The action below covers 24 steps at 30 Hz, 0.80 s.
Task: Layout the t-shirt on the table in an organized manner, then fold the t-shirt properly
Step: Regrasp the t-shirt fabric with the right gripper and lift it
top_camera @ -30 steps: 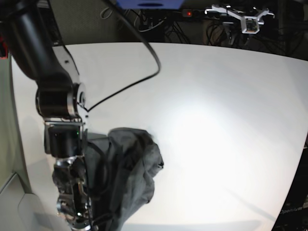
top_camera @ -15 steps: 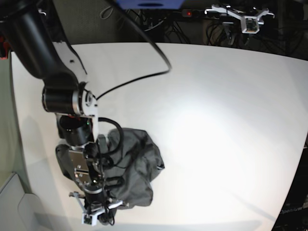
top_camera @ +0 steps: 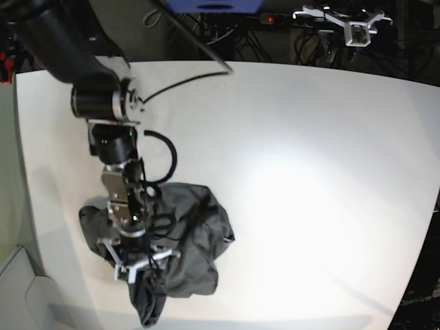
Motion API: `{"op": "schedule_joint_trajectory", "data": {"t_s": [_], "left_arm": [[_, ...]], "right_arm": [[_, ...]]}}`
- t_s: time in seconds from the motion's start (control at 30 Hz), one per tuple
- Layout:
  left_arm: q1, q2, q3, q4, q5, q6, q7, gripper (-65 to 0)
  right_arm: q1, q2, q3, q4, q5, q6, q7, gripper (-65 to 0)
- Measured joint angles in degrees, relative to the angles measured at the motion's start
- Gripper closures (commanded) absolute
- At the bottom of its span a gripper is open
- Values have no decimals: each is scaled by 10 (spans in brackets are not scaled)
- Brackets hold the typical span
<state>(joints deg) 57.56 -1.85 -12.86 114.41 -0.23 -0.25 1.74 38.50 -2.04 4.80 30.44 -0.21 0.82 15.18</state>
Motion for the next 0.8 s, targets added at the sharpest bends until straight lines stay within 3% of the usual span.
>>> {"op": "schedule_joint_trajectory", "data": {"t_s": [0.27,0.53,0.8], "left_arm": [[-1,0,0,0,0,0,0,-242],[-1,0,0,0,0,0,0,-242],[-1,0,0,0,0,0,0,-242]], "right_arm": [[-166,12,-95,177,-3,2,-1,-419],[-181,31,-117,173,-5,3,-3,-419],[-130,38,-118,88,-4,3,-1,-419]]}}
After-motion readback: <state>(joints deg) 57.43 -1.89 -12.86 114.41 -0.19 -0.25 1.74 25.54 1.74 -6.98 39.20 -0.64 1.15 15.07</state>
